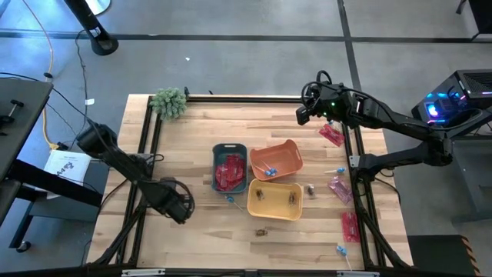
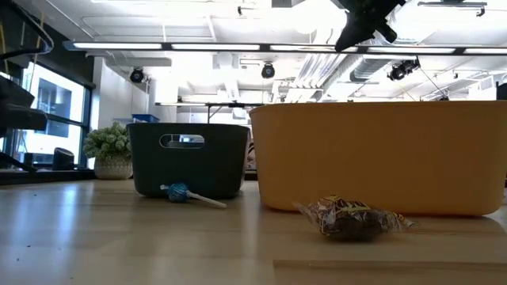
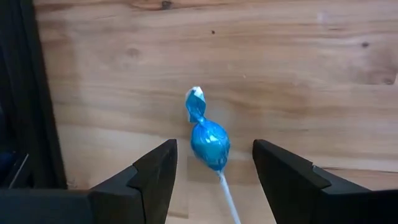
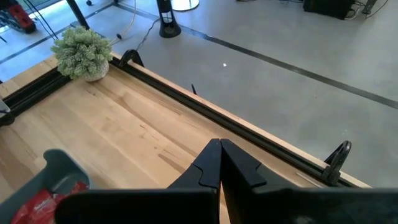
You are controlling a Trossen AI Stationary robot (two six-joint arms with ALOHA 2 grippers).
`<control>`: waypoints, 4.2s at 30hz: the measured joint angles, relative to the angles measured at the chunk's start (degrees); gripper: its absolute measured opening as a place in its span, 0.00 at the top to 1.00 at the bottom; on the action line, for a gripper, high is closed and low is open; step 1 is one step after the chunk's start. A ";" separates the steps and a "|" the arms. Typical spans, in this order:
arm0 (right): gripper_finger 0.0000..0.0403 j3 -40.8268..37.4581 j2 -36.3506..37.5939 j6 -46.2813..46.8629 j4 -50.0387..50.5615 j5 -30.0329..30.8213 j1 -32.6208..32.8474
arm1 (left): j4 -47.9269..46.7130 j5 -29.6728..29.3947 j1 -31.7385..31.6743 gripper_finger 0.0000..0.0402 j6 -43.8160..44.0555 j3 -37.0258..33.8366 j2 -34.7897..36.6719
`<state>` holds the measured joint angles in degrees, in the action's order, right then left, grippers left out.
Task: Sort candy
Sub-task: Put the blue lollipop into the orange bin
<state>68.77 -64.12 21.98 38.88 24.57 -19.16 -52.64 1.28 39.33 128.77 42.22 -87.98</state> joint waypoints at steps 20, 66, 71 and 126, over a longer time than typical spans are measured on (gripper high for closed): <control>1.00 0.00 0.00 0.00 2.53 -1.00 0.01 | 1.83 -17.17 -4.09 0.97 -8.12 2.77 9.27; 1.00 0.00 0.00 -0.25 3.82 -3.53 0.02 | 13.86 -0.29 -16.71 0.65 -40.61 -1.68 -0.35; 1.00 0.00 0.00 0.02 4.93 -3.47 0.02 | 13.98 1.29 -15.94 0.87 -41.17 -1.72 0.64; 1.00 0.00 0.00 4.11 -3.05 -0.12 -3.74 | 59.08 11.81 -49.54 0.43 -107.34 30.10 -15.29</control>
<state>68.77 -64.12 26.09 35.82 24.45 -22.90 6.43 13.09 -10.21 21.43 72.31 -103.26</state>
